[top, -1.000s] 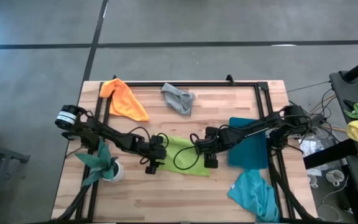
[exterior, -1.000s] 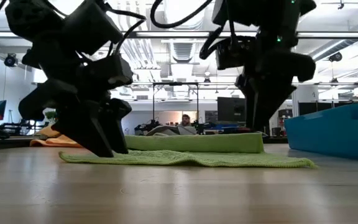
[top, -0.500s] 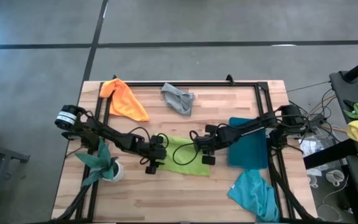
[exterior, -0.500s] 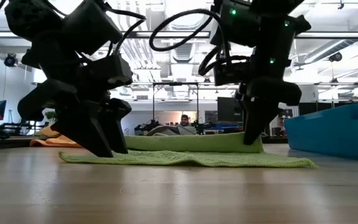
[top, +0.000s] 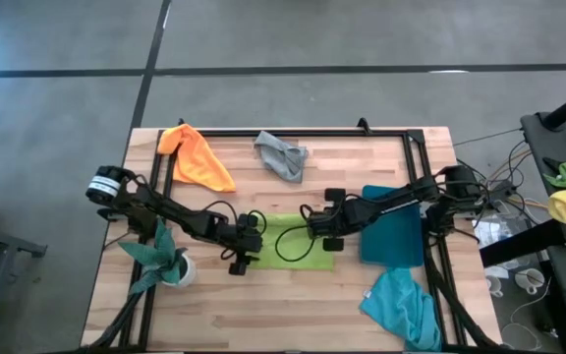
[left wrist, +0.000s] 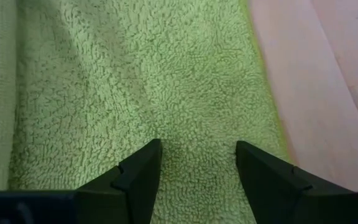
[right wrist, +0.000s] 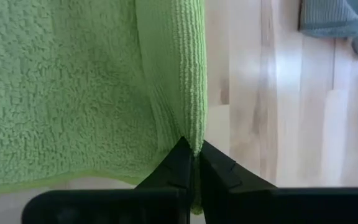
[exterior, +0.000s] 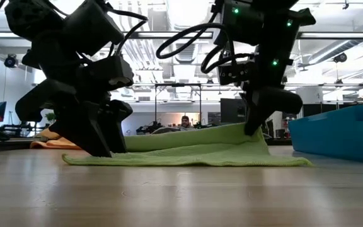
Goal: Roll microfiber towels into tight, uniform cylinder then place into a basket
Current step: Roll the green towel
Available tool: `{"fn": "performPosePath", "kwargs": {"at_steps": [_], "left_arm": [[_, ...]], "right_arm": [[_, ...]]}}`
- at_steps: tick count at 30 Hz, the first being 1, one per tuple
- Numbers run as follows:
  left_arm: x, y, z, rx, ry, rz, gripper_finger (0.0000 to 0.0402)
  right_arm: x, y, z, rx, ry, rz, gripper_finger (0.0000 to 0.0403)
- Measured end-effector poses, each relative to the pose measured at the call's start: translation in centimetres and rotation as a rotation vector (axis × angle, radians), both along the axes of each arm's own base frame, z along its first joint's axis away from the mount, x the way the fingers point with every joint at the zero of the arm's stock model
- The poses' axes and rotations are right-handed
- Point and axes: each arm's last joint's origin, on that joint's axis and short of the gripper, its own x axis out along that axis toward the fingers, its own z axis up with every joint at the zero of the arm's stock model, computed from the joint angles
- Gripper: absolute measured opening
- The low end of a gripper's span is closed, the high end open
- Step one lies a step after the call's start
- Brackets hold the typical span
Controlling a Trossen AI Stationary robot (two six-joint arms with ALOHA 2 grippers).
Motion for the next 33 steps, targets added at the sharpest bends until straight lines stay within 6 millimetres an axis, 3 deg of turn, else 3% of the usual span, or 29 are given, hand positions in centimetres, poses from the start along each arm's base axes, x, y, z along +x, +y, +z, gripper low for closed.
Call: {"fn": "performPosePath", "kwargs": {"at_steps": [6,10,17,21,24,29,33], "left_arm": [[-0.1,0.0,0.0,-0.009,0.005,0.007,0.0193],[-0.1,0.0,0.2,-0.031,0.005,0.029,0.0193],[-0.2,0.0,0.3,-0.037,0.007,0.037,0.0193],[-0.2,0.1,0.3,-0.035,0.006,0.039,0.0193],[-0.2,0.1,0.3,-0.034,0.005,0.041,0.0193],[-0.3,0.1,0.3,-0.030,0.013,0.043,0.0193],[-0.4,0.1,0.3,-0.030,0.027,0.050,0.0193]], "right_arm": [[0.1,0.7,-1.9,0.037,0.055,0.057,0.0014],[0.3,1.3,-2.7,0.075,0.065,0.071,0.0038],[1.0,1.7,-1.4,0.102,0.018,0.091,0.0090],[1.2,2.0,-1.0,0.158,0.026,0.143,0.0100],[1.2,2.3,-1.0,0.152,0.031,0.160,0.0084],[1.0,2.9,-1.2,0.141,0.040,0.176,0.0018],[0.9,3.8,-2.0,0.063,0.066,0.210,0.0011]]}}
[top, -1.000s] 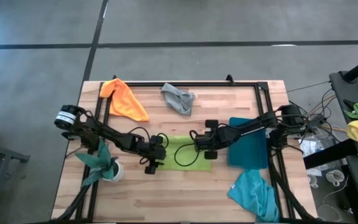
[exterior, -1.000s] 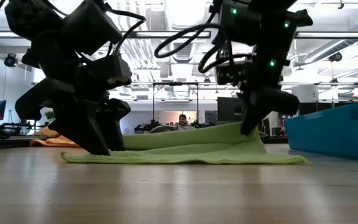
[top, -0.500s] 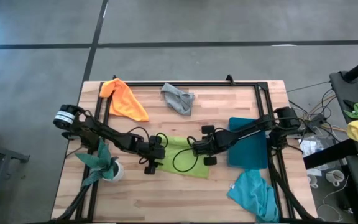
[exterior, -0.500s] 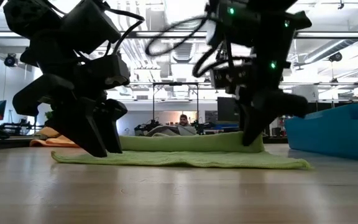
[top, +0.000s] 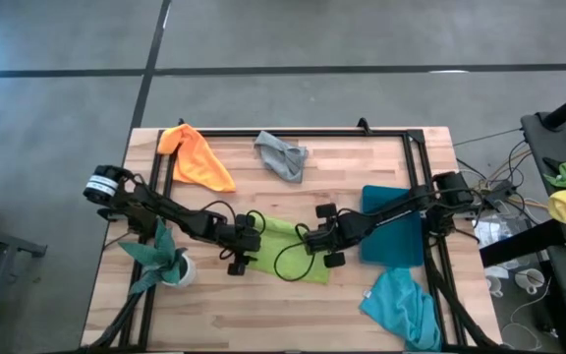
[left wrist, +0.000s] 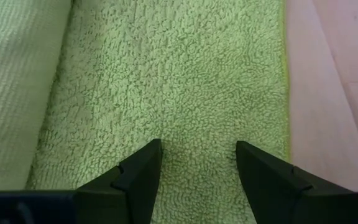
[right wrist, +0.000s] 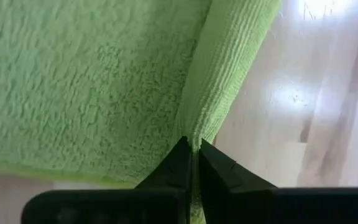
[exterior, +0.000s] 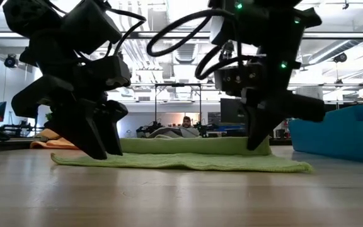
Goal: Roll microfiber towels into tight, uniform cylinder then place into a basket
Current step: Roll the green towel
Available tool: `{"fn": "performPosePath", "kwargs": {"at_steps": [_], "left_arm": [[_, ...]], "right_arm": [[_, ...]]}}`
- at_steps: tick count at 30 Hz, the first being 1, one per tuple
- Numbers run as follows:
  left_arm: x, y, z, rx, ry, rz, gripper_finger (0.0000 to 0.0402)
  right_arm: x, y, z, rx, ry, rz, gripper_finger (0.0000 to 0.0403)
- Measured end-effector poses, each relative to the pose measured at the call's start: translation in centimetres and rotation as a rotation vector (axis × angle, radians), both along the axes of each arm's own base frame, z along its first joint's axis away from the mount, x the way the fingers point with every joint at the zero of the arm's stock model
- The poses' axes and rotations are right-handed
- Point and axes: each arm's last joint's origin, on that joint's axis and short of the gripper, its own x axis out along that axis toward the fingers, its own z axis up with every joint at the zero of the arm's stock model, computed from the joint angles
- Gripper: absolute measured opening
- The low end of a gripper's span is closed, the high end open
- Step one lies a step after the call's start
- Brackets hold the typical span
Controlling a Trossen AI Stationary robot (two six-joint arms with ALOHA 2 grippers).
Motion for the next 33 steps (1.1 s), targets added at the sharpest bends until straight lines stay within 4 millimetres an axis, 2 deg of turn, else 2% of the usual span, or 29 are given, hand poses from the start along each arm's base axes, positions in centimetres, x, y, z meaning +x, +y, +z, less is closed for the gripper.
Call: {"fn": "performPosePath", "kwargs": {"at_steps": [5,8,18,25,30,33], "left_arm": [[-0.1,0.0,0.1,-0.021,0.008,0.034,0.0193],[-0.1,0.1,0.2,-0.025,0.009,0.040,0.0193],[-0.1,0.2,0.3,-0.041,0.008,0.063,0.0193],[-0.1,0.2,0.3,-0.042,0.007,0.064,0.0193],[-0.1,0.2,0.3,-0.042,0.008,0.065,0.0193],[-0.2,0.2,0.3,-0.042,0.008,0.065,0.0193]], "right_arm": [[-0.1,1.3,-1.1,-0.019,0.024,0.043,0.0012],[-0.1,1.7,-1.3,-0.019,0.013,0.018,0.0026],[0.2,1.9,-0.2,0.106,-0.088,-0.113,0.0127],[-0.2,1.9,2.2,0.173,-0.146,-0.111,0.0164],[-0.5,2.0,4.3,0.238,-0.191,-0.100,0.0164],[-0.5,1.6,4.6,0.263,-0.214,-0.183,0.0149]]}}
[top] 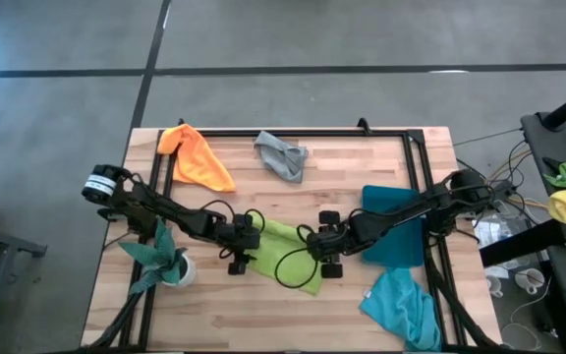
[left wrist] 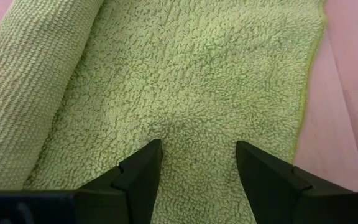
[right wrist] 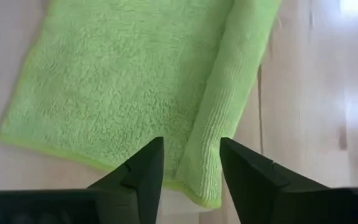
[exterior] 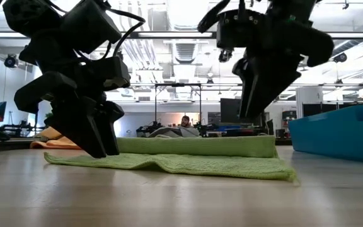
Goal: Roll microfiber towels into tight, uniform cylinder then place into a basket
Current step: Roll the green towel
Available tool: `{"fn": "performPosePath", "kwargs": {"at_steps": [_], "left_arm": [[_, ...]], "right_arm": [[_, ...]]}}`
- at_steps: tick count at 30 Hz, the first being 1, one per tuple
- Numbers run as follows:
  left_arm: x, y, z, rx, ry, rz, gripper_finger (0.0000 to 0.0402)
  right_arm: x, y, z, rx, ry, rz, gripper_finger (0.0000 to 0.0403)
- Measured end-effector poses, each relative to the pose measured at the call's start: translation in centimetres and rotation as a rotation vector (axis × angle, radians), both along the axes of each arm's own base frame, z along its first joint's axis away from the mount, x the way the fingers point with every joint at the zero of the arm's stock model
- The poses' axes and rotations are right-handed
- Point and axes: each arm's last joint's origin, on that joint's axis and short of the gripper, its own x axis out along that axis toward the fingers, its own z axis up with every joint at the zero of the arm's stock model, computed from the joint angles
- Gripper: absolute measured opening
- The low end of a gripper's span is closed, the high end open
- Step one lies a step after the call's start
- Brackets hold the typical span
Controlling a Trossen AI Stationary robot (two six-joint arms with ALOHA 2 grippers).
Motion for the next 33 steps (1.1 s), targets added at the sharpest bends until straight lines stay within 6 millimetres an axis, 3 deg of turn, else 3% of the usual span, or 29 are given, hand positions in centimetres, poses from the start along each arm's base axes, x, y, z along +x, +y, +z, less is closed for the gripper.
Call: {"fn": "performPosePath", "kwargs": {"at_steps": [3,7,10,19,26,33], "left_arm": [[0.0,0.0,0.0,0.000,0.001,0.000,0.0193],[0.0,0.0,0.0,-0.001,0.001,-0.002,0.0193],[0.0,0.0,0.0,-0.001,0.002,-0.003,0.0193],[-0.1,0.0,0.3,-0.004,0.001,-0.005,0.0193],[-0.5,0.4,2.0,-0.011,-0.025,0.004,0.0193],[-1.2,1.2,4.0,0.016,-0.103,0.018,0.0193]], "right_arm": [[0.0,-0.4,-0.1,0.036,-0.003,-0.105,0.0111],[0.0,-0.4,-0.3,0.064,-0.003,-0.177,0.0025],[0.1,-0.4,-1.3,0.073,0.017,-0.216,0.0012],[0.7,-0.4,-4.9,0.033,0.110,-0.227,0.0009],[0.8,-0.4,-4.9,0.039,0.095,-0.239,0.0014],[1.0,-0.4,-4.6,0.041,0.074,-0.219,0.0068]]}}
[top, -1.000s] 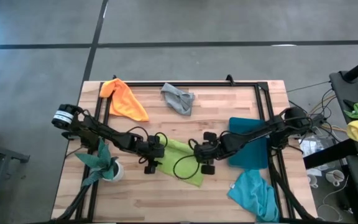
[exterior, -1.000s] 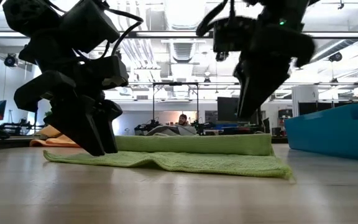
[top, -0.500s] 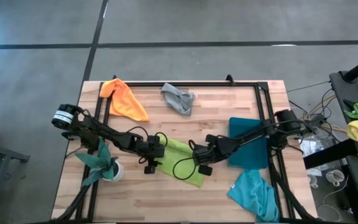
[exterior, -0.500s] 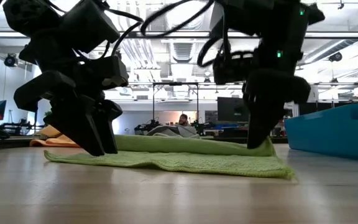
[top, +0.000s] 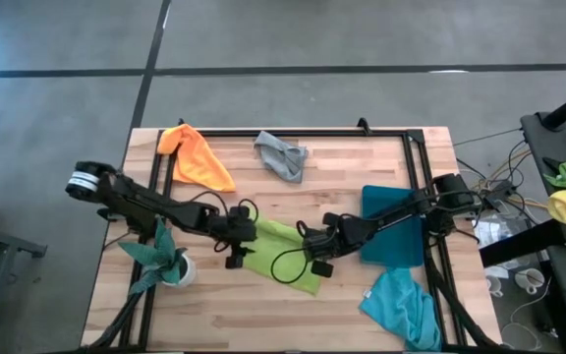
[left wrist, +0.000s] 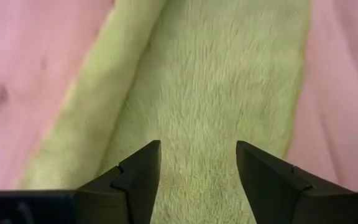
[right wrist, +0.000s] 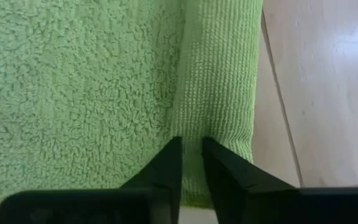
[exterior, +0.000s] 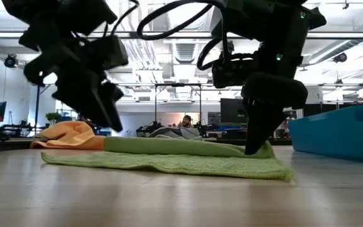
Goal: Roll microfiber towels into tight, uniform cylinder then place into a basket
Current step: Roll the green towel
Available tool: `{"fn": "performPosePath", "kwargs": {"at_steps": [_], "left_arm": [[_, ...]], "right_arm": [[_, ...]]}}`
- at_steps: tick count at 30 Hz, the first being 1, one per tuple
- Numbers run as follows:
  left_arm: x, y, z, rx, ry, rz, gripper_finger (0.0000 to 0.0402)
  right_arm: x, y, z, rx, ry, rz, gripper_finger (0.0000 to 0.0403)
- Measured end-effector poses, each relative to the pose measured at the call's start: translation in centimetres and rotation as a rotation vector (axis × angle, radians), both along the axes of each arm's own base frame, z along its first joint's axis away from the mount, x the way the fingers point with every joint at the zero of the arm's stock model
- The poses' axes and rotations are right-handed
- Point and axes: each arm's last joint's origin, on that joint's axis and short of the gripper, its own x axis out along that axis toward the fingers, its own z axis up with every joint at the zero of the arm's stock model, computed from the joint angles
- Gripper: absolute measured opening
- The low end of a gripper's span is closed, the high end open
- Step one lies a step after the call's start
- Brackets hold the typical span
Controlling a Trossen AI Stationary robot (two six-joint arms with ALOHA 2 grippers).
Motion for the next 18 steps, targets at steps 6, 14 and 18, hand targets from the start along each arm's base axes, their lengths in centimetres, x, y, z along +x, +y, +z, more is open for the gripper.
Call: {"fn": "performPosePath", "kwargs": {"at_steps": [6,14,18], "left_arm": [[-0.3,2.5,2.7,0.048,-0.108,0.065,0.0193],[-0.2,7.5,0.1,0.067,0.016,0.031,0.0193],[0.5,9.3,-0.1,0.029,0.042,0.052,0.0193]], "right_arm": [[0.5,0.1,1.9,0.013,-0.061,0.012,0.0127],[0.3,-0.1,6.2,0.041,-0.159,0.002,0.0148],[-0.5,-0.9,6.9,0.072,-0.129,-0.081,0.0153]]}}
